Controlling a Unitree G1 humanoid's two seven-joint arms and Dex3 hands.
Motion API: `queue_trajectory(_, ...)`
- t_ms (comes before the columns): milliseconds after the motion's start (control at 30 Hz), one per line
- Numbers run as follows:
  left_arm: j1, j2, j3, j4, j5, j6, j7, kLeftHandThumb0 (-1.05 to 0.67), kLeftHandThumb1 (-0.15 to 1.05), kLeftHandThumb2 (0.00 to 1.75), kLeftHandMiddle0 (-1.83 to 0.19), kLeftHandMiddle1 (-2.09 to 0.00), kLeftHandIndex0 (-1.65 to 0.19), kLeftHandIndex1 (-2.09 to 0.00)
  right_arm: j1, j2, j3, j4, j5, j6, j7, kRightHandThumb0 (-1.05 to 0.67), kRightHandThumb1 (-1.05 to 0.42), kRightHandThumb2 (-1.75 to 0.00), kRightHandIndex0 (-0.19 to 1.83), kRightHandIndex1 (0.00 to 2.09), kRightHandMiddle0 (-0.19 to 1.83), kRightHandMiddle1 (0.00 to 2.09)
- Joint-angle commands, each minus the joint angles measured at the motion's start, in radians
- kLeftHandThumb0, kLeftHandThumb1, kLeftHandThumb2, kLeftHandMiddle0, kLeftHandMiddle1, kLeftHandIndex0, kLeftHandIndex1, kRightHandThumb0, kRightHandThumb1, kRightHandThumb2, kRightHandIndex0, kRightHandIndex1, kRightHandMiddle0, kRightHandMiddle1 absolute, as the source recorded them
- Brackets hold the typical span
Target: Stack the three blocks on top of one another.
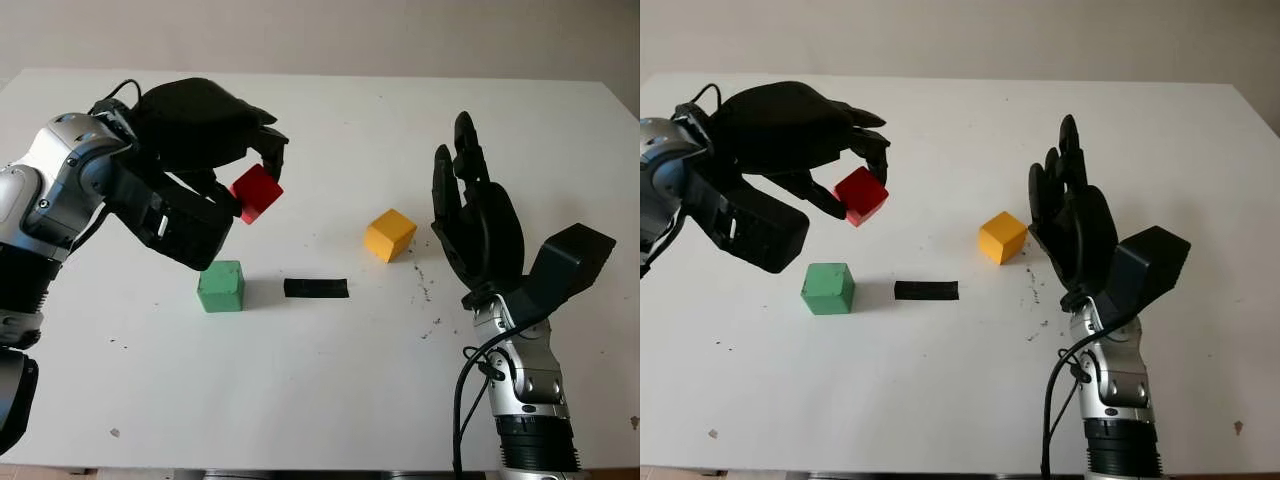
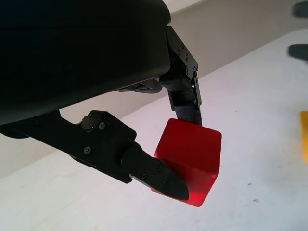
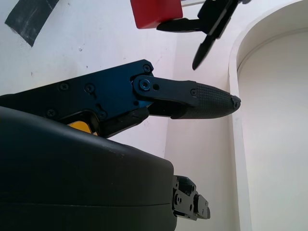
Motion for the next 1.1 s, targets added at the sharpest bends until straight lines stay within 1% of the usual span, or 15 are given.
queue_trajectory(0,-0.038,-0.016,-0.005,-0.007,-0.024,-0.024,-0.005,-0.41,0.9,0.05,-0.33,-0.06,-0.51,-1.32,-0.001,0.002,0.004,-0.004,-0.006,-0.014,-0.004,-0.7,-1.05,-0.51,-0.19,0.0,-0.19,0.0)
queue_trajectory(100,-0.026,-0.039,-0.005,-0.012,-0.076,-0.039,-0.035,-0.4,0.92,0.06,-0.33,-0.06,-0.48,-1.31,0.002,0.005,0.005,-0.009,-0.006,-0.009,-0.008,-0.7,-1.05,-0.51,-0.19,0.0,-0.19,0.0)
queue_trajectory(200,-0.004,-0.057,-0.002,-0.014,-0.14,-0.044,-0.071,-0.41,0.91,0.05,-0.33,-0.06,-0.49,-1.3,0.004,0.008,0.004,-0.013,-0.004,-0.006,-0.01,-0.7,-1.05,-0.51,-0.19,0.0,-0.19,0.0)
queue_trajectory(267,0.022,-0.073,0.0,-0.008,-0.195,-0.035,-0.097,-0.42,0.92,0.06,-0.3,-0.04,-0.5,-1.29,0.005,0.009,0.006,-0.013,-0.005,-0.009,-0.01,-0.7,-1.05,-0.51,-0.19,0.0,-0.19,0.0)
queue_trajectory(400,0.078,-0.106,-0.007,0.014,-0.272,-0.022,-0.129,-0.45,0.96,0.06,-0.24,-0.04,-0.46,-1.35,0.01,0.01,0.008,-0.018,-0.011,-0.014,-0.012,-0.71,-1.05,-0.51,-0.19,0.0,-0.19,0.0)
queue_trajectory(500,0.111,-0.123,-0.011,0.03,-0.298,-0.009,-0.15,-0.46,0.95,0.05,-0.23,-0.05,-0.48,-1.28,0.013,0.008,0.008,-0.017,-0.017,-0.02,-0.013,-0.71,-1.05,-0.5,-0.19,0.0,-0.19,0.0)
queue_trajectory(600,0.133,-0.13,-0.017,0.035,-0.299,-0.002,-0.166,-0.47,0.96,0.06,-0.21,-0.04,-0.47,-1.22,0.016,0.009,0.006,-0.017,-0.017,-0.024,-0.015,-0.71,-1.05,-0.5,-0.19,0.0,-0.19,0.0)
queue_trajectory(667,0.144,-0.136,-0.02,0.036,-0.307,0.014,-0.186,-0.46,0.97,0.06,-0.19,-0.04,-0.46,-1.23,0.019,0.009,0.004,-0.019,-0.015,-0.024,-0.015,-0.71,-1.05,-0.51,-0.19,0.0,-0.19,0.0)
queue_trajectory(700,0.149,-0.14,-0.022,0.039,-0.311,0.018,-0.194,-0.46,0.97,0.06,-0.18,-0.04,-0.45,-1.26,0.02,0.009,0.003,-0.02,-0.013,-0.022,-0.015,-0.7,-1.05,-0.51,-0.19,0.0,-0.19,0.0)
queue_trajectory(900,0.166,-0.172,-0.037,0.096,-0.294,-0.025,-0.169,-0.47,0.98,0.06,-0.16,-0.05,-0.43,-1.32,0.023,0.006,0.0,-0.024,-0.007,-0.022,-0.012,-0.7,-1.05,-0.51,-0.19,0.0,-0.19,0.0)
queue_trajectory(967,0.169,-0.186,-0.043,0.133,-0.269,-0.062,-0.123,-0.46,0.98,0.06,-0.16,-0.05,-0.4,-1.35,0.024,0.005,0.0,-0.027,-0.005,-0.018,-0.01,-0.69,-1.05,-0.51,-0.19,0.0,-0.19,0.0)
queue_trajectory(1067,0.158,-0.212,-0.059,0.215,-0.223,-0.117,-0.048,-0.46,0.97,0.05,-0.18,-0.06,-0.4,-1.37,0.026,0.005,0.002,-0.03,-0.006,-0.019,-0.009,-0.69,-1.05,-0.51,-0.19,0.0,-0.19,0.0)
